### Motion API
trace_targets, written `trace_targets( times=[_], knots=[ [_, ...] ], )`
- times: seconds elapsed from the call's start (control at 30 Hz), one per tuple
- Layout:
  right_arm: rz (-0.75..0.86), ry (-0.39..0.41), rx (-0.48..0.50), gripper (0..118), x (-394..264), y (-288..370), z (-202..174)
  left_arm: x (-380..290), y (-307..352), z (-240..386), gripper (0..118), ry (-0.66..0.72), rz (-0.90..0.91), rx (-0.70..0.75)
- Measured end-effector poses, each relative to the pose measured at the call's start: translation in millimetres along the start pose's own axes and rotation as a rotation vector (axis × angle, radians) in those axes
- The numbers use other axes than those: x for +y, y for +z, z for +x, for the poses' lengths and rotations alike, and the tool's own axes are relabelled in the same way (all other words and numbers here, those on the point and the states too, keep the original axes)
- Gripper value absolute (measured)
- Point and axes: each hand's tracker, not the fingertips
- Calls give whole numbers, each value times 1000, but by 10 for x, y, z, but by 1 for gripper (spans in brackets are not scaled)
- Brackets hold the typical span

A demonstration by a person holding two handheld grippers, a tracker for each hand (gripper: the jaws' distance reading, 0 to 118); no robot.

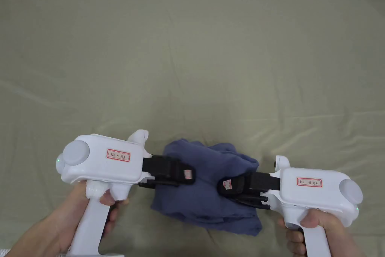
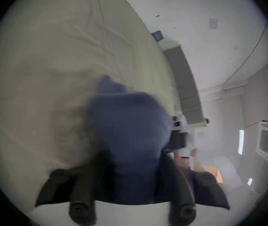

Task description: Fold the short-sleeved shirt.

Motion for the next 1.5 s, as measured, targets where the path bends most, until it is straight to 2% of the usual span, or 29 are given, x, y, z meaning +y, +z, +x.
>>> trace_targets(
  times=[0.07,0.2,0.23,0.27,0.37,0.4,0.47,0.5,0.57,0.63,0.83,0.93,1.2,1.37,1.5],
  knots=[
    [0,66,-70,0,-23,52,-135,-9,-15,-68,28,37,-32,-51],
    [108,301,-218,0,-246,334,-656,-48,31,23,27,35,-5,-39],
    [169,378,-293,0,-334,414,-807,-48,38,41,28,36,-4,-35],
    [292,495,-415,0,-487,511,-1008,-50,51,61,28,32,-2,-29],
    [728,769,-773,0,-1022,698,-1400,-57,94,91,28,33,3,-31],
    [843,849,-835,0,-1187,721,-1464,-66,119,112,28,28,7,-30],
    [974,946,-973,0,-1395,711,-1554,-69,192,139,28,13,8,-21],
    [1009,949,-1001,0,-1467,702,-1578,-61,247,153,28,6,9,-18],
    [1009,943,-957,0,-1571,716,-1623,-41,383,146,28,-3,11,-12],
    [1022,937,-958,0,-1592,695,-1652,10,572,105,28,-25,16,11],
    [1027,1003,-940,0,-1668,511,-1807,169,1434,-230,28,-25,48,113],
    [1018,1011,-904,0,-1625,352,-1912,274,1934,-489,28,12,86,191],
    [931,983,-849,0,-1363,-341,-2110,634,3015,-1293,28,76,133,285],
    [919,1007,-876,0,-1277,-822,-2198,856,3490,-1700,28,114,153,368],
    [872,1028,-835,0,-1245,-1142,-2254,946,3765,-1884,28,138,180,421]
  ],
)
